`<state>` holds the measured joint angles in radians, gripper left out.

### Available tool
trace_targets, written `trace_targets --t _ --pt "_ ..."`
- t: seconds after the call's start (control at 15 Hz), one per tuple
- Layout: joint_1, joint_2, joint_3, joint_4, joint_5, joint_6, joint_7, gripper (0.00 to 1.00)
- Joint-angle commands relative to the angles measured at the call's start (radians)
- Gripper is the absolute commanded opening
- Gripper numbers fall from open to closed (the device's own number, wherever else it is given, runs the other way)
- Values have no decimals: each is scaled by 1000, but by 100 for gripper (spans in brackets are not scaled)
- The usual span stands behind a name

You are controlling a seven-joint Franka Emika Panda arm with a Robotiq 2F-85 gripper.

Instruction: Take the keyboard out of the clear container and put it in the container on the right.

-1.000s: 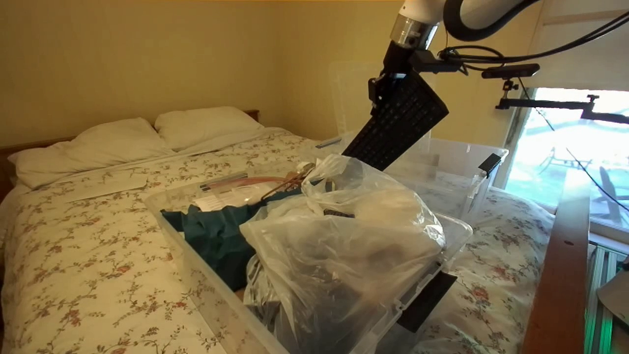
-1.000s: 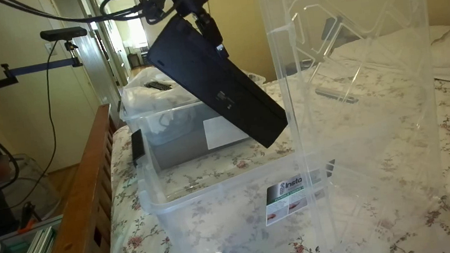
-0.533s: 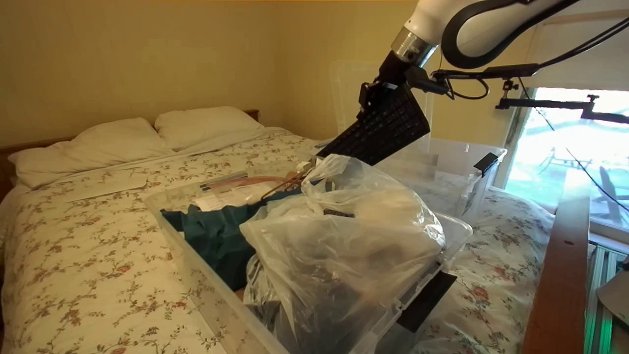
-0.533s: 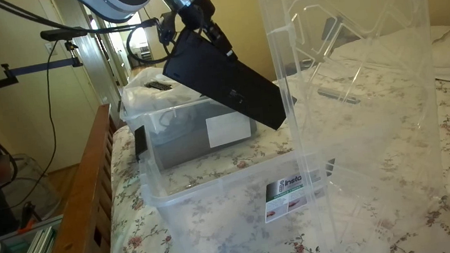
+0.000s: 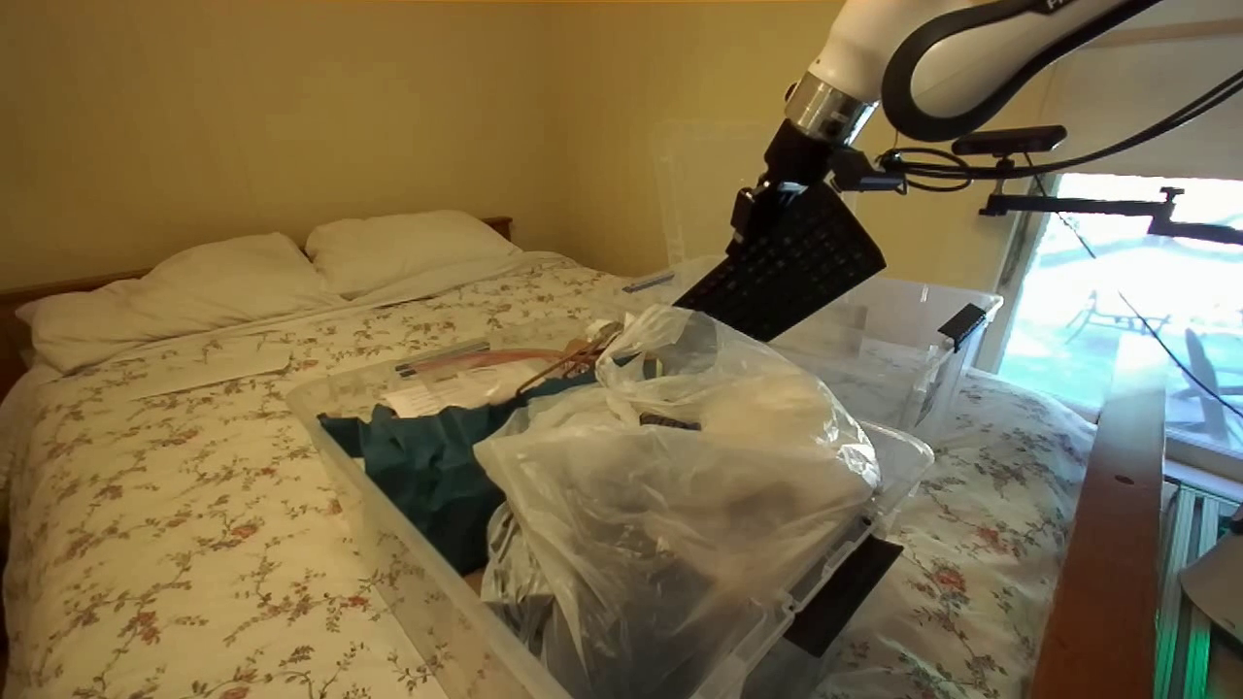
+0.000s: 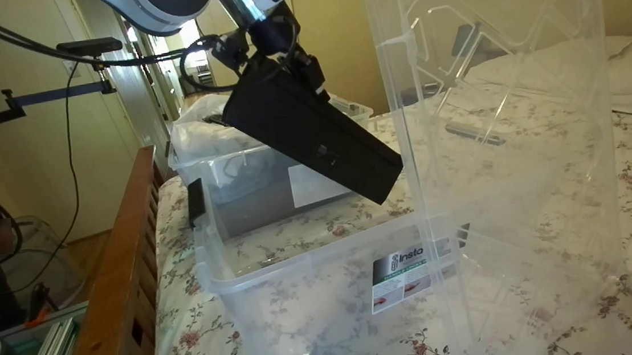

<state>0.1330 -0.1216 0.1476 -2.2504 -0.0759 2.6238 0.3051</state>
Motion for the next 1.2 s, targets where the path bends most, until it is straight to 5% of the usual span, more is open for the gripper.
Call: trace_targets --t 0.0,0.27,0.47,0.8,0.93,1.13 --pt "-8 -1 8 0 4 -1 -5 6" --pt "-25 -58 -3 -110 -20 23 19 6" --pt "-79 -103 6 -251 -153 56 106 6" --pt "-115 -96 16 -343 -157 104 168 6" --pt "-119 -84 17 -342 -151 55 173 6" --pt "-199 -76 29 -314 -325 -71 309 6"
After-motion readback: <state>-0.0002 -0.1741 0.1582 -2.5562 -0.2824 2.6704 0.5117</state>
